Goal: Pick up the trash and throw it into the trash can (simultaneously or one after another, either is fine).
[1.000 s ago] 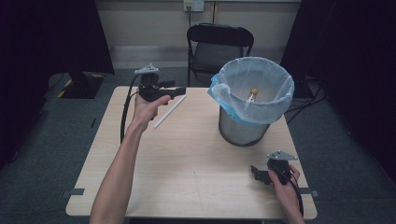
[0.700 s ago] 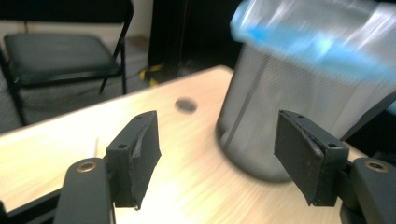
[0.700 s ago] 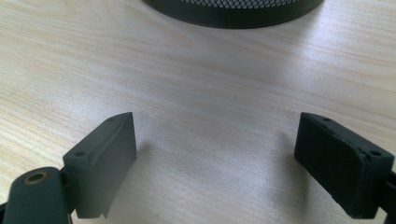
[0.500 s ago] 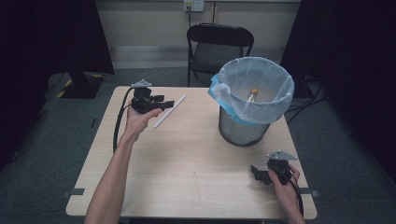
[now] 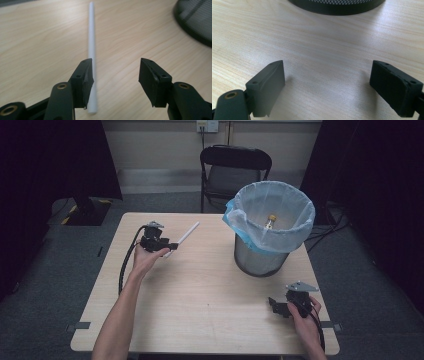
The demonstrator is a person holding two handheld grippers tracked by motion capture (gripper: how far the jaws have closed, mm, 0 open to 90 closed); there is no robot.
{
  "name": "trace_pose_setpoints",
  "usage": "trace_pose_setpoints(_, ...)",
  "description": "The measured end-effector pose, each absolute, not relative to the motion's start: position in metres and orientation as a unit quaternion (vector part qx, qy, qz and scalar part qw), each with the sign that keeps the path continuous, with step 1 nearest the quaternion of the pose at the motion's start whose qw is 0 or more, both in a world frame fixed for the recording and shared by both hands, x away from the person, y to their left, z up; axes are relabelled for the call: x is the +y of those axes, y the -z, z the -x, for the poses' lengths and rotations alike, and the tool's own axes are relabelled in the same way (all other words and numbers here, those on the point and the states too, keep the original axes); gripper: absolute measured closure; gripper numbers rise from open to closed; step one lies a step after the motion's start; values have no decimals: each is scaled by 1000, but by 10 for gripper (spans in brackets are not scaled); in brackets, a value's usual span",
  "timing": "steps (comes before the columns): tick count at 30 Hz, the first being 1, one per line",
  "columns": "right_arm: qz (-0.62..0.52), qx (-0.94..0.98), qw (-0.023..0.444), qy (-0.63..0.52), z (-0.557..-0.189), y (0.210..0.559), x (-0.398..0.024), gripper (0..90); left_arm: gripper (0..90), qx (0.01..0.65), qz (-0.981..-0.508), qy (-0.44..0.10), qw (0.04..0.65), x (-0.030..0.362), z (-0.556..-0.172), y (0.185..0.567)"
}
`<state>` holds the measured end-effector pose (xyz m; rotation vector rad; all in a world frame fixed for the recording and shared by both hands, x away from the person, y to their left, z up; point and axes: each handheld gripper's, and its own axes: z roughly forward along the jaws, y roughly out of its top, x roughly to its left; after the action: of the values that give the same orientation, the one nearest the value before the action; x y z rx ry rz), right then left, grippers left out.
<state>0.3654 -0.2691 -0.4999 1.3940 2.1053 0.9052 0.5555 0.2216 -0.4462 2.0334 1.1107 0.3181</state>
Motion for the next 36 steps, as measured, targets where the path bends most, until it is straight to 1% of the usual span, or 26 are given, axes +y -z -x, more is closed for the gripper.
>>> trace_pose_setpoints(1, -506, 764, 228, -329, -365, 500, -269, 120, 484, 439, -806, -123, 377, 223, -560, 453)
trace_pose_setpoints(2, -506, 764, 228, -329, -365, 500, -269, 120, 503, 439, -806, -123, 377, 223, -560, 453)
trace_pose_setpoints(4, -506, 764, 228, -329, -365, 500, -269, 120, 582, 439, -812, -124, 365, 223, -562, 459)
trace_pose_setpoints(6, -506, 764, 227, -329, -365, 500, -269, 120, 588, 442, -820, -125, 343, 225, -564, 464)
trace_pose_setpoints(10, -506, 764, 228, -329, -365, 500, -269, 120, 596, 444, -822, -108, 340, 227, -564, 470)
trace_pose_setpoints(18, -506, 764, 228, -329, -365, 500, -269, 120, 619, 437, -835, -114, 313, 225, -564, 475)
trace_pose_setpoints(21, -506, 764, 228, -329, -365, 500, -269, 120, 643, 441, -837, -119, 300, 225, -565, 478)
trace_pose_setpoints(24, -506, 764, 228, -329, -365, 500, -269, 120, 687, 450, -829, -122, 309, 222, -563, 480)
trace_pose_setpoints(26, -506, 764, 228, -329, -365, 500, -269, 120, 723, 433, -844, -135, 286, 220, -563, 478)
trace_pose_setpoints(27, -506, 764, 228, -329, -365, 500, -269, 120, 733, 431, -844, -135, 288, 218, -563, 478)
trace_pose_setpoints(28, -506, 764, 228, -329, -365, 500, -269, 120, 761, 431, -844, -135, 288, 218, -563, 478)
trace_pose_setpoints(29, -506, 764, 227, -329, -365, 500, -269, 120, 761, 435, -842, -135, 290, 216, -561, 478)
trace_pose_setpoints(30, -506, 764, 228, -328, -365, 500, -269, 120, 789, 431, -845, -138, 286, 216, -561, 478)
trace_pose_setpoints(36, -506, 764, 227, -328, -365, 500, -269, 120, 799, 435, -845, -131, 283, 217, -562, 477)
